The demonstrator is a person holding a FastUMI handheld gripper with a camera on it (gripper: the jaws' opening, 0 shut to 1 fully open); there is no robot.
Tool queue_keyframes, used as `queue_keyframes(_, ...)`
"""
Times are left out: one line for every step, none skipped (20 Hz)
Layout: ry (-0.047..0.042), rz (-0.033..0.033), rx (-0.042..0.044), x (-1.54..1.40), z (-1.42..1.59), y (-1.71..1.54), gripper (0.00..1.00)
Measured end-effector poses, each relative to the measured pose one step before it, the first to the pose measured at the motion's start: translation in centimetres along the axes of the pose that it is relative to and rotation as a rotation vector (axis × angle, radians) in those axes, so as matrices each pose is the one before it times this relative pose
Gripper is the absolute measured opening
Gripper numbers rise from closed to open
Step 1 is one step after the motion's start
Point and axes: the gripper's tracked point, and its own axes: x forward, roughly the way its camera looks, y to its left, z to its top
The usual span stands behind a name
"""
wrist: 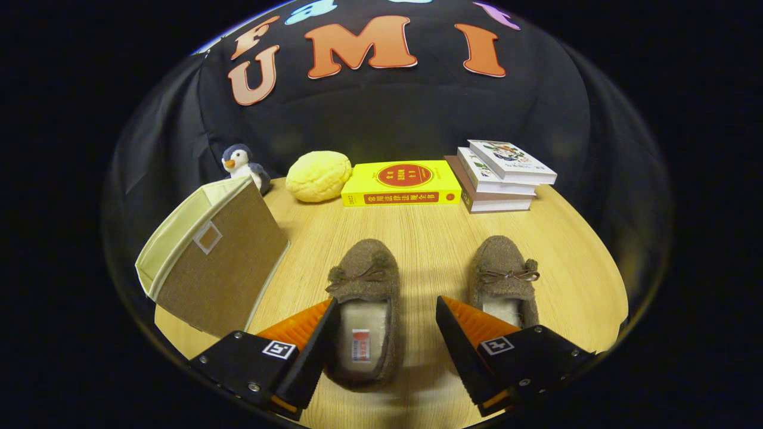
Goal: Open the storage box then place both shoes into the box .Put the left shoe in first, then the right shoe, with the right side of both shoes facing outward in a uniform manner.
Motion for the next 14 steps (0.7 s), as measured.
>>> queue_keyframes(0.00597, -0.00039, 0.00155, 0.294, -0.328, -0.077, 0.92)
queue_keyframes(0.00381, 0.00107, 0.00047, 0.457, -0.336, -0.108, 0.90)
queue_keyframes(0.00248, 0.00245, 0.00006, 0.454, -0.204, 0.027, 0.84)
queue_keyframes(0.00540, 0.00215, -0.00166, 0.501, -0.278, -0.032, 0.81)
queue_keyframes(0.01493, 0.00037, -0.00102, 0.500, -0.561, -0.058, 0.74)
queue_keyframes(0.01544, 0.00212, -0.00133, 0.575, -0.511, 0.010, 0.70)
queue_keyframes(0.01242, -0.00539, -0.00169, 0.543, -0.477, -0.082, 0.63)
queue_keyframes(0.01639, -0.00574, 0.00009, 0.450, -0.542, -0.241, 0.55)
queue_keyframes(0.00176, 0.01934, 0.02220, 0.041, -0.176, 0.371, 0.43)
queue_keyframes(-0.00894, -0.00692, 0.01937, 0.109, 0.291, 0.118, 0.31)
queue_keyframes(-0.00993, -0.02505, -0.00187, 0.032, 0.323, -0.619, 0.19)
queue_keyframes(-0.00441, -0.00714, 0.00051, -0.129, -0.088, -0.018, 0.07)
queue_keyframes(-0.00323, -0.00313, 0.00326, -0.090, 0.098, 0.158, 0.03)
queue_keyframes(-0.01261, 0.00540, 0.01472, -0.311, 0.490, 0.309, 0.03)
